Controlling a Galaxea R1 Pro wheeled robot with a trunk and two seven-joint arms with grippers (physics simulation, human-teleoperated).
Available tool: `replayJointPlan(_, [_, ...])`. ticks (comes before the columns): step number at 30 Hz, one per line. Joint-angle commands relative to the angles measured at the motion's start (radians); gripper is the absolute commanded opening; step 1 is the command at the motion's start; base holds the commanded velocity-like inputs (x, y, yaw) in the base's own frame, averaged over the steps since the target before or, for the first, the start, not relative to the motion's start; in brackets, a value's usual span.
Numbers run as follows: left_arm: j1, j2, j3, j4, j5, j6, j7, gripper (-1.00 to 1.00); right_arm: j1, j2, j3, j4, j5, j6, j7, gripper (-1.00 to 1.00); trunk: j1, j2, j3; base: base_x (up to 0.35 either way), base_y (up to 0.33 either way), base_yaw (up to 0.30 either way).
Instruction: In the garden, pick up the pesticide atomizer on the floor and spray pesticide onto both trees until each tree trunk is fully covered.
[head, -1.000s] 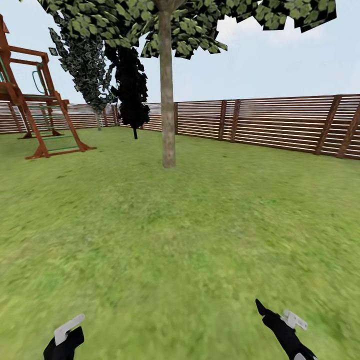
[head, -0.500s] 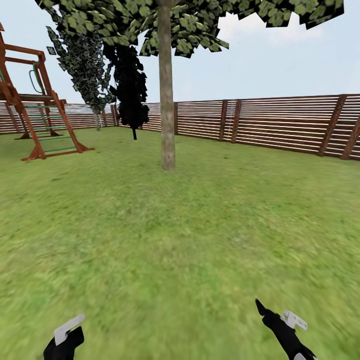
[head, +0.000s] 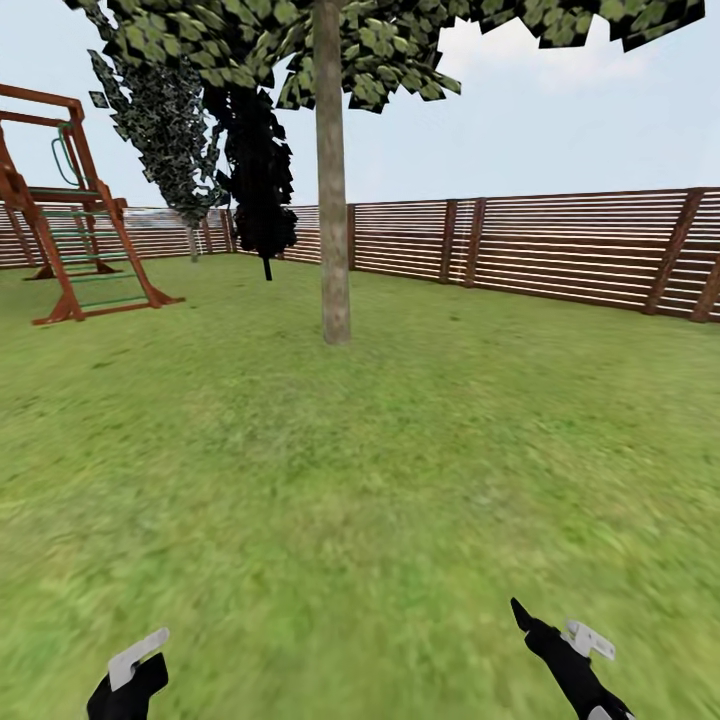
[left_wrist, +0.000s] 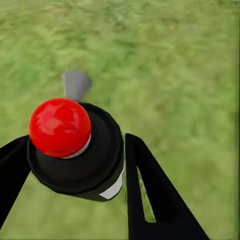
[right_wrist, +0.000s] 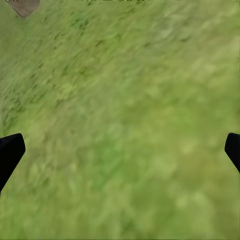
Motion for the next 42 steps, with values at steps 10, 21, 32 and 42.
replayJointPlan(10, [0.000,0.000,-0.001,0.000,0.000,0.000,0.000,-1.00,0.000,0.000,0.000,0.000,0.000,0.000,0.000,1.00,0.000,0.000,0.000,0.328,0.000,0.000])
replayJointPlan(21, [0.000,0.000,-0.001,-0.001,0.000,0.000,0.000,-1.00,0.000,0.000,0.000,0.000,0.000,0.000,-0.001,1.00,0.000,0.000,0.000,0.328,0.000,0.000])
replayJointPlan(32, [0.000,0.000,-0.001,-0.001,0.000,0.000,0.000,-1.00,0.000,0.001,0.000,0.000,0.000,0.000,0.000,1.00,0.000,0.000,0.000,0.328,0.000,0.000])
replayJointPlan(42, [0.000,0.000,-0.001,-0.001,0.000,0.000,-0.001,-1.00,0.000,0.000,0.000,0.000,0.000,0.000,0.000,1.00,0.000,0.000,0.000,0.328,0.000,0.000])
